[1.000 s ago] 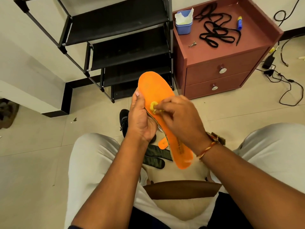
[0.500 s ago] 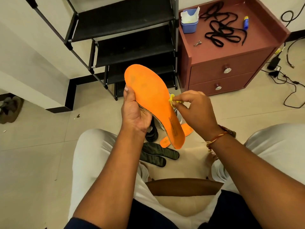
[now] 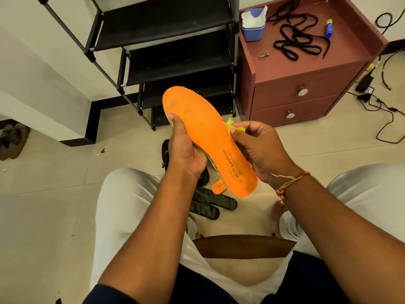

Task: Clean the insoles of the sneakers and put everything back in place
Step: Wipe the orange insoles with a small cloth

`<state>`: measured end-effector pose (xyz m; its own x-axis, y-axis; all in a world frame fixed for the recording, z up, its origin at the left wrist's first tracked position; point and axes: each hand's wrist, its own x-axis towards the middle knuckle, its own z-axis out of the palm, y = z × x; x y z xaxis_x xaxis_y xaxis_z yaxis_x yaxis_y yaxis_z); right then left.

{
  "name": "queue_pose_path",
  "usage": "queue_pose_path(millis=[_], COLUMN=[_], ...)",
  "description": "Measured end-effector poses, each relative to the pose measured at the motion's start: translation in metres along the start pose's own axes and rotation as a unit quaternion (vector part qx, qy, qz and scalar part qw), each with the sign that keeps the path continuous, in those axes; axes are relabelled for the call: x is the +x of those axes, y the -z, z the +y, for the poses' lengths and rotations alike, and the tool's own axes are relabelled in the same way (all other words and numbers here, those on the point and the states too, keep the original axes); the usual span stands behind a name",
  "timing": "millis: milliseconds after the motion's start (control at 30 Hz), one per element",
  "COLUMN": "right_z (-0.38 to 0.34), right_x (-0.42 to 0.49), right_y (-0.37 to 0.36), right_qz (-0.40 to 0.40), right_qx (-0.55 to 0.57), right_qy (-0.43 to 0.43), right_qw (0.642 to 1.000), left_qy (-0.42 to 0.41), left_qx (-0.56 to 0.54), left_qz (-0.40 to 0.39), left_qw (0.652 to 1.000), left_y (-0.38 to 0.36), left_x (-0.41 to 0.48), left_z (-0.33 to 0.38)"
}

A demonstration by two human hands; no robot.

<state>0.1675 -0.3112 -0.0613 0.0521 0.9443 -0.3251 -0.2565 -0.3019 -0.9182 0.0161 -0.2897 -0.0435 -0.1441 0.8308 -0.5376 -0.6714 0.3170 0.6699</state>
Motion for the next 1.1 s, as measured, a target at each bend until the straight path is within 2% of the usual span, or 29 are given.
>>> queue_pose_path(millis=[133, 300, 400, 500, 600, 733, 933, 1100], right_z=[0.000, 0.006, 0.011, 0.013, 0.012, 0.010, 0.007, 0.007], right_x=[0.001, 0.005, 0.007, 0.005, 0.004, 0.001, 0.000, -0.017], right_y=[0.000, 0.000, -0.001, -0.003, -0.004, -0.004, -0.004, -0.021], right_qz=[0.032, 0.082, 0.119, 0.143, 0.151, 0.137, 0.121, 0.001], right_qx=[-0.023, -0.039, -0.088, -0.177, -0.283, -0.351, -0.449, -0.394], right_qy=[0.014, 0.034, 0.067, 0.129, 0.211, 0.262, 0.295, 0.304], right_qw=[0.999, 0.995, 0.987, 0.965, 0.923, 0.888, 0.835, 0.867], left_qy=[0.029, 0.061, 0.085, 0.106, 0.112, 0.124, 0.129, 0.121], left_qx=[0.085, 0.070, 0.073, 0.059, 0.046, 0.040, 0.043, 0.044], left_qz=[-0.056, -0.108, -0.126, -0.156, -0.174, -0.187, -0.179, -0.174], left_qw=[0.994, 0.990, 0.986, 0.980, 0.977, 0.974, 0.974, 0.976], left_y=[-0.004, -0.008, -0.004, -0.001, -0.001, -0.003, 0.001, 0.004], left_x=[-0.015, -0.027, -0.026, -0.023, -0.022, -0.025, -0.020, -0.007], left_z=[-0.020, -0.039, -0.048, -0.050, -0.048, -0.042, -0.040, -0.030])
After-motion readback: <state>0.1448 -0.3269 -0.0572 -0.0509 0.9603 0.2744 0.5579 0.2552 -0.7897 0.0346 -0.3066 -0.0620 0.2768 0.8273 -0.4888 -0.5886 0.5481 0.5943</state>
